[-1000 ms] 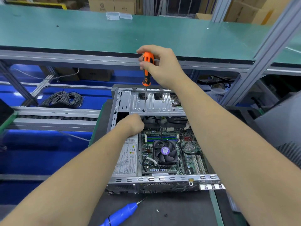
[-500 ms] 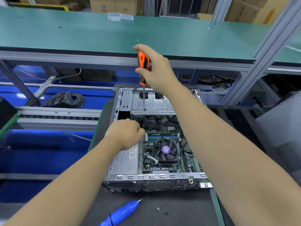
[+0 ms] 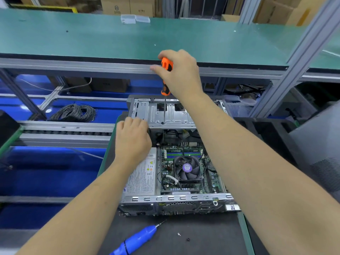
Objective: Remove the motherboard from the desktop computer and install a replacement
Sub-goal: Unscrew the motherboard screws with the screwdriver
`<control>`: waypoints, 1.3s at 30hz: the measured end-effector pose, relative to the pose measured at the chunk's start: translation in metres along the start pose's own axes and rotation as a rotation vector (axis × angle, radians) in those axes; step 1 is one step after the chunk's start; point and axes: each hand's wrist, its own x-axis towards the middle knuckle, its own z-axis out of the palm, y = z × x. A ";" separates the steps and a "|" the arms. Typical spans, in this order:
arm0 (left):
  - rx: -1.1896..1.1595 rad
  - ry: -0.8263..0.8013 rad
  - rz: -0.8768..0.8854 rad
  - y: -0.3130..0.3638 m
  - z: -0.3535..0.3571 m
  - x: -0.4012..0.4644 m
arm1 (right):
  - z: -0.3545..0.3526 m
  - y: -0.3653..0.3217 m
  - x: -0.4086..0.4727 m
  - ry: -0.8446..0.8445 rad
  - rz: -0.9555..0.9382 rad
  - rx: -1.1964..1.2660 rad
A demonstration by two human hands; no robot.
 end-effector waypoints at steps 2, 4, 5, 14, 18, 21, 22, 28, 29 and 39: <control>-0.020 0.025 -0.206 -0.002 -0.001 0.000 | 0.000 -0.001 0.000 -0.015 -0.045 -0.009; -0.152 -0.049 -0.421 -0.003 -0.003 0.004 | -0.007 0.001 0.004 -0.063 -0.065 0.028; -0.217 -0.098 -0.484 -0.003 -0.001 0.007 | -0.011 0.003 0.006 -0.090 -0.064 0.052; -0.237 -0.212 -0.429 -0.003 0.007 0.009 | -0.020 0.002 0.002 -0.156 -0.049 0.192; -0.239 -0.220 -0.429 -0.003 0.007 0.009 | -0.018 -0.002 0.000 -0.233 -0.007 0.378; -0.259 -0.213 -0.438 -0.004 0.007 0.009 | -0.017 -0.004 -0.001 -0.298 0.025 0.554; -0.258 -0.213 -0.435 -0.004 0.007 0.009 | -0.018 -0.003 0.000 -0.304 0.046 0.594; -0.232 -0.240 -0.419 -0.002 0.008 0.013 | -0.008 -0.005 0.004 -0.169 0.110 0.356; -0.229 -0.238 -0.419 -0.003 0.009 0.013 | -0.003 -0.007 0.003 -0.118 0.113 0.256; -0.203 -0.244 -0.409 -0.002 0.011 0.013 | -0.026 -0.015 0.015 -0.358 -0.007 0.055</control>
